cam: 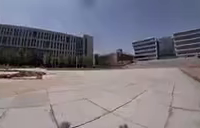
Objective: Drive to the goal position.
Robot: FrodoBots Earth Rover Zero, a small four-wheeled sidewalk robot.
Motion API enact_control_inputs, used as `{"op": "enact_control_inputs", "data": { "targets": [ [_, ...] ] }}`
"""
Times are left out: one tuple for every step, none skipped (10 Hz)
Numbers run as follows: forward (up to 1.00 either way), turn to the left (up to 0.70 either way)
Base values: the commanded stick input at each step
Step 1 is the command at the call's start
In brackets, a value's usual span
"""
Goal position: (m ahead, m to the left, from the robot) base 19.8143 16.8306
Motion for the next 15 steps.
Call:
{"op": "enact_control_inputs", "data": {
  "targets": [
    [0.70,0.00],
    [0.70,0.00],
    [0.70,0.00],
    [0.70,0.00],
    [0.70,0.00],
    [0.70,0.00],
    [0.70,0.00],
    [0.70,0.00],
    [0.70,0.00],
    [0.70,0.00],
    [0.70,0.00],
    [0.70,0.00],
    [0.70,0.00],
    [0.70,0.00],
    [0.70,0.00]
  ]
}}
